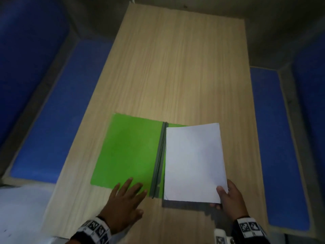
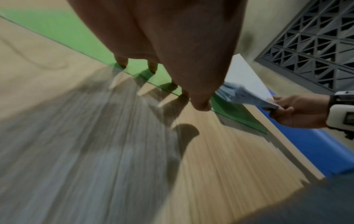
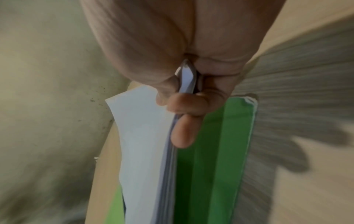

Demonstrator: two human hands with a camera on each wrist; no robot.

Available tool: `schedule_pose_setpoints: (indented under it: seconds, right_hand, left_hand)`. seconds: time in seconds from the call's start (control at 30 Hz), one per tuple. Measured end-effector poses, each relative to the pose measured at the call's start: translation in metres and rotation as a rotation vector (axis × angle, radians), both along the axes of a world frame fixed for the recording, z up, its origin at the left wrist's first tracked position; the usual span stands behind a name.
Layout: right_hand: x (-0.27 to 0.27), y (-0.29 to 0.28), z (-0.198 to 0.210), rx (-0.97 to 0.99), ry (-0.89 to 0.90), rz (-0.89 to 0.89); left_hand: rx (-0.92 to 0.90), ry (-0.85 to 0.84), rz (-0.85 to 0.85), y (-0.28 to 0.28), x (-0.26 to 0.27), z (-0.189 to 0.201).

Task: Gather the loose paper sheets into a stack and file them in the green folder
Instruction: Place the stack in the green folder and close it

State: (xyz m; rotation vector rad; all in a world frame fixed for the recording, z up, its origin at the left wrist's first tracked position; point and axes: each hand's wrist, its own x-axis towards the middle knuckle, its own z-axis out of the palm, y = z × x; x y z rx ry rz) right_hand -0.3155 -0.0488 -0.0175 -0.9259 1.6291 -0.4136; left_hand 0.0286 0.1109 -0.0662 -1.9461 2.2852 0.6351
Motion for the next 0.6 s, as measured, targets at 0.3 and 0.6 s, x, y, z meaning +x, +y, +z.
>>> schedule_pose_setpoints:
  seconds: [0.3, 0.6]
  right_hand:
    - [0.017, 0.036, -0.027, -0.011, 0.075, -0.031]
    - [0.043, 0.025, -0.017, -0.011, 0.132, -0.015]
  left_hand:
    - [0.098, 0.101, 1.106, -0.015, 0.063, 0.008]
    - [0.257, 0.022, 1.268, -0.046, 0.078, 0.008]
